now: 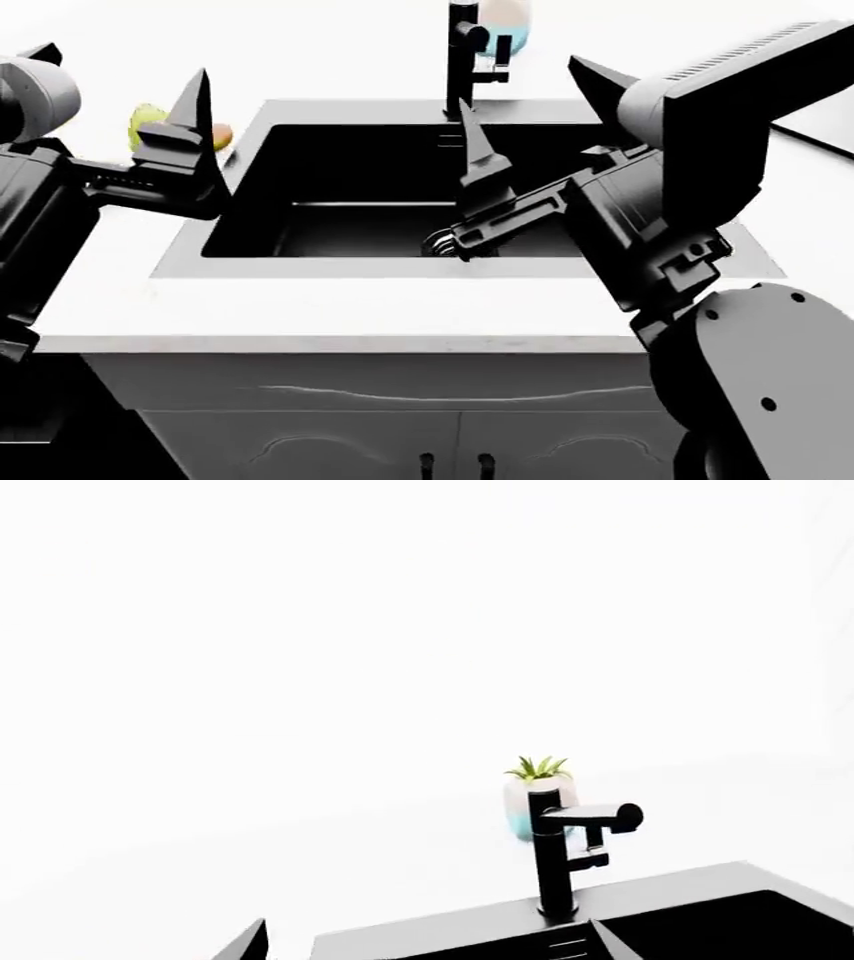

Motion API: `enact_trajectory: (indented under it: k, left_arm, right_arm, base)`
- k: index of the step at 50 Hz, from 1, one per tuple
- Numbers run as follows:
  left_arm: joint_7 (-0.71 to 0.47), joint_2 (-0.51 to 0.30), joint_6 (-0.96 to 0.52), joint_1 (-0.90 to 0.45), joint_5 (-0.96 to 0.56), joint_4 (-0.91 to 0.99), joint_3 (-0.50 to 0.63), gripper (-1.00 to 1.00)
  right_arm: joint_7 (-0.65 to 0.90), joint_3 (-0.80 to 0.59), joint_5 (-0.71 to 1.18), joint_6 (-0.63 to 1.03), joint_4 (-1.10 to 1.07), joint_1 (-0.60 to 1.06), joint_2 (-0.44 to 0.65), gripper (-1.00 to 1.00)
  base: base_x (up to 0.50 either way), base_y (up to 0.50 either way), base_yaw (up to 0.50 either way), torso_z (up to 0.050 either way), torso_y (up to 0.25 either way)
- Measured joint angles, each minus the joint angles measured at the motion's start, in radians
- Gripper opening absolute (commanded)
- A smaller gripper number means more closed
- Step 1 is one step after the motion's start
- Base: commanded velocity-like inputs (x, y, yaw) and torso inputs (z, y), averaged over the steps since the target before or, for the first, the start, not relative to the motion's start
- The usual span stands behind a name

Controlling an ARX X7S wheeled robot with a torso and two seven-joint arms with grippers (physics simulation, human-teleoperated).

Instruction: Pick up the fruits and vegetables and place them in the sink. Turn on the sink faucet to wash them. Then turn the sink off and put them in the tray.

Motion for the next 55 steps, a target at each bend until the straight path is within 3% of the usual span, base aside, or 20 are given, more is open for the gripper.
enact_trajectory:
  k: [17, 46, 55]
  left_arm:
    - [-0.037, -0.071, 0.038, 0.018, -0.045, -0.005, 0.031, 1.00]
    - [-0.136, -0.164, 0.024, -0.078, -0.190, -0.055, 0.087, 1.00]
    - [-0.139, -0.182, 0.045, -0.085, -0.178, -0.053, 0.110, 1.00]
  right_arm:
    - [0.017, -0.030, 0.034, 0.007, 0.023, 0.028, -0.009, 1.00]
    - [0.060, -0.104, 0.083, 0.086, 0.094, 0.176, -0.011, 1.00]
    - [0.081, -0.108, 0.095, 0.108, 0.106, 0.190, -0.013, 1.00]
  base:
    - [0.32, 0.39, 0.00, 0.050, 0.000]
    - [0.43, 0.36, 0.00, 0.050, 0.000]
    - [0.02, 0.00, 0.00, 0.027, -0.015]
